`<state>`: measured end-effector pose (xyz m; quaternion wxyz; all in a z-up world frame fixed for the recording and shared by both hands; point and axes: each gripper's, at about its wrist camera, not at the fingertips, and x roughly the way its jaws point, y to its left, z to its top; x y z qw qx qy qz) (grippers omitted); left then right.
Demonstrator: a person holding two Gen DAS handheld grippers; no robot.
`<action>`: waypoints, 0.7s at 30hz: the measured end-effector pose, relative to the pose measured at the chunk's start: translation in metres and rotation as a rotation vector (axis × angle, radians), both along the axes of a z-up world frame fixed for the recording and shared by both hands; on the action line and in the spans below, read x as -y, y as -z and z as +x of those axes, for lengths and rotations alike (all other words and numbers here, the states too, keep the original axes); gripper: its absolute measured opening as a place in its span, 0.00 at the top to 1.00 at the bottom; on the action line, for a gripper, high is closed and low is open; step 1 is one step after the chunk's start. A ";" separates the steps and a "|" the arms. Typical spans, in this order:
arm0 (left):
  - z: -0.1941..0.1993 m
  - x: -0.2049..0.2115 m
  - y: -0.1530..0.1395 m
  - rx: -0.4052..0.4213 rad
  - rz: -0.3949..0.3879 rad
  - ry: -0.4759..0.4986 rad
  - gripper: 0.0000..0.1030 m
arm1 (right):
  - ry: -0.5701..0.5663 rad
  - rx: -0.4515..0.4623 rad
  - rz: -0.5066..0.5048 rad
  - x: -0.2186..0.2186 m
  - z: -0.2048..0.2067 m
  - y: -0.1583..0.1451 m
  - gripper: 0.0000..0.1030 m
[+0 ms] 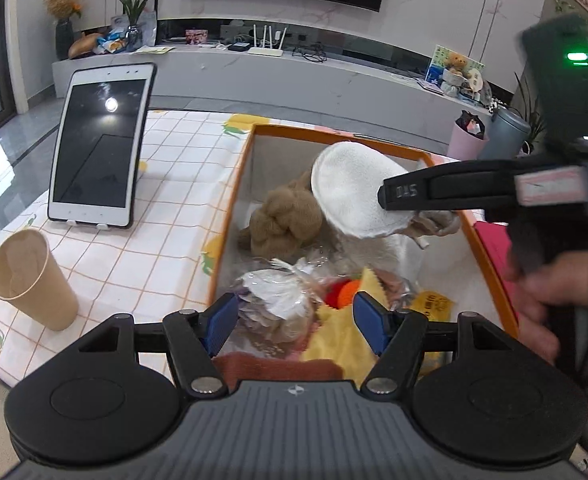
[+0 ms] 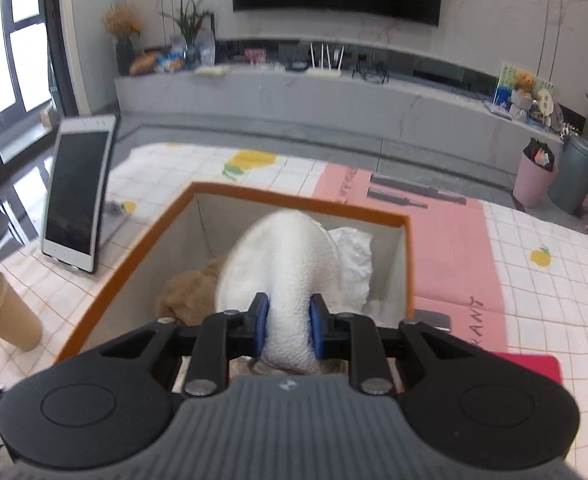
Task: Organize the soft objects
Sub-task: 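Lower the pad and yellow cloth into the box and open both tools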
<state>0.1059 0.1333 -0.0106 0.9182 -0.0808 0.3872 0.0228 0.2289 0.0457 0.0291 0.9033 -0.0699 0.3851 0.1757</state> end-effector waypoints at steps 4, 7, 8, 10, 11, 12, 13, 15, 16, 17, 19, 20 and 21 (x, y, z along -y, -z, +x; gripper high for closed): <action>0.000 -0.007 0.005 -0.013 -0.025 0.001 0.25 | -0.030 -0.113 -0.015 -0.013 0.025 0.020 0.85; -0.001 -0.006 0.006 -0.006 -0.024 0.007 0.25 | -0.048 -0.201 -0.023 -0.022 0.038 0.039 0.86; -0.001 -0.006 0.006 -0.004 -0.022 0.009 0.25 | -0.045 -0.228 -0.031 -0.024 0.042 0.046 0.86; -0.002 -0.005 0.006 0.000 -0.017 0.010 0.25 | -0.044 -0.256 -0.058 -0.030 0.047 0.059 0.86; -0.002 -0.004 0.005 0.001 -0.017 0.012 0.25 | -0.047 -0.266 -0.064 -0.032 0.048 0.064 0.86; -0.003 -0.004 0.005 0.001 -0.015 0.012 0.24 | -0.047 -0.274 -0.062 -0.032 0.048 0.066 0.86; -0.003 -0.004 0.005 0.002 -0.011 0.013 0.24 | -0.045 -0.274 -0.060 -0.033 0.048 0.066 0.86; -0.004 -0.001 0.005 0.001 0.009 0.019 0.25 | -0.044 -0.261 -0.070 -0.034 0.046 0.063 0.84; -0.004 0.000 0.005 0.000 0.017 0.019 0.25 | -0.036 -0.258 -0.080 -0.035 0.046 0.063 0.80; -0.004 0.001 0.005 0.000 0.022 0.018 0.24 | -0.023 -0.252 -0.086 -0.035 0.045 0.062 0.67; -0.006 0.002 0.003 0.006 0.023 0.020 0.23 | -0.012 -0.235 -0.088 -0.033 0.041 0.058 0.49; -0.007 0.001 0.002 0.012 0.024 0.020 0.20 | -0.020 -0.222 -0.078 -0.031 0.037 0.054 0.44; -0.009 0.001 0.000 0.017 0.020 0.019 0.20 | -0.029 -0.209 -0.066 -0.030 0.033 0.049 0.41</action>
